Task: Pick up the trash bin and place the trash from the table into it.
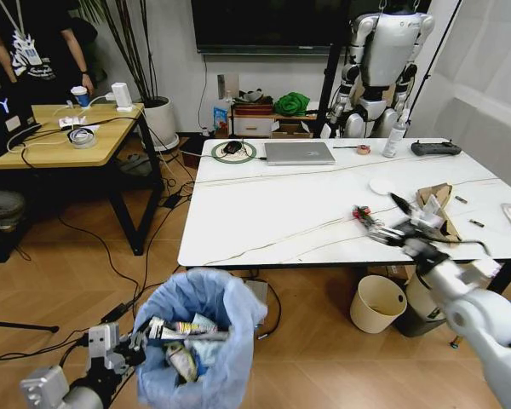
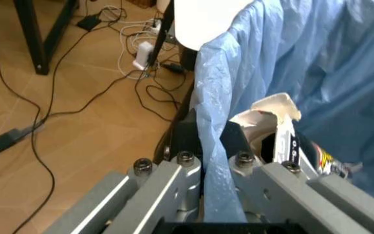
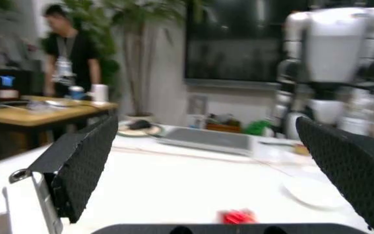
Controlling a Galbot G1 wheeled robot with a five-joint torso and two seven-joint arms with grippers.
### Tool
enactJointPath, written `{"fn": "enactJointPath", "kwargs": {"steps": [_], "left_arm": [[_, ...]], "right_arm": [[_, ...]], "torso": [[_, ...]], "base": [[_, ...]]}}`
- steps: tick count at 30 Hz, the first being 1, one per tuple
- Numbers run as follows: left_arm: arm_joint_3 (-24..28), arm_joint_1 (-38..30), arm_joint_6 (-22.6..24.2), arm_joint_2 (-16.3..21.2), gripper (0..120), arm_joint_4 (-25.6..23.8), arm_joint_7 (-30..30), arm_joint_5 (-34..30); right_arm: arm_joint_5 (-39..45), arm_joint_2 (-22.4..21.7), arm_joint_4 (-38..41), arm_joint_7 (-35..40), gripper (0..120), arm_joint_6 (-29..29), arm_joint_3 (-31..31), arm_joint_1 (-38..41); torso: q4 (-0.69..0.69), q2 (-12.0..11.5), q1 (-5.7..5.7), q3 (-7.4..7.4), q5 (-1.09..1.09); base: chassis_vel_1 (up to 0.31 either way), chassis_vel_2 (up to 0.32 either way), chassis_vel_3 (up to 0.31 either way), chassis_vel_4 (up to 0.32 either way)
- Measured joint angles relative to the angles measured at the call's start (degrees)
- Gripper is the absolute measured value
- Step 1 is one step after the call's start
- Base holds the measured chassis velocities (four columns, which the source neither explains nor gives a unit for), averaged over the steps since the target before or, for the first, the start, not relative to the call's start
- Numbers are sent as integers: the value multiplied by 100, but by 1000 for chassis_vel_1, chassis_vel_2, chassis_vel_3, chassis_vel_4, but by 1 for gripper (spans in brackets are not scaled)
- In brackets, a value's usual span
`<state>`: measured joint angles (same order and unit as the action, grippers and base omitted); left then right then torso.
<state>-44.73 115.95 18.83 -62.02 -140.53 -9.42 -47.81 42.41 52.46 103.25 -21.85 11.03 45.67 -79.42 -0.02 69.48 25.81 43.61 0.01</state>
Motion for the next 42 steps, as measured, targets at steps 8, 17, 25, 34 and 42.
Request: {"fn": "enactJointPath", "kwargs": {"steps": [8, 17, 25, 34, 42], "left_arm": [[101, -346, -129, -36, 0, 495, 255, 250], [230, -520, -174, -74, 0, 628, 324, 300], [337, -578, -171, -135, 0, 672, 321, 331], [334, -579, -172, -176, 0, 683, 326, 343], [333, -543, -177, -256, 0, 705, 359, 368]], "right_arm": [[-574, 1376, 92, -134, 100, 145, 1020, -677], [-906, 2484, 224, -207, 100, 457, 1353, -1099], [-923, 2738, 233, -441, 100, 590, 1328, -1110], [-1094, 2928, 97, -561, 100, 837, 1260, -1038], [-1138, 3015, -181, -894, 100, 944, 1234, -878]], "torso": [[2, 0, 0, 0, 1], [2, 0, 0, 0, -2], [3, 0, 0, 0, -2], [2, 0, 0, 0, -1], [2, 0, 0, 0, 0]], "base": [[0, 0, 0, 0], [0, 0, 0, 0], [0, 0, 0, 0], [0, 0, 0, 0], [0, 0, 0, 0]]}}
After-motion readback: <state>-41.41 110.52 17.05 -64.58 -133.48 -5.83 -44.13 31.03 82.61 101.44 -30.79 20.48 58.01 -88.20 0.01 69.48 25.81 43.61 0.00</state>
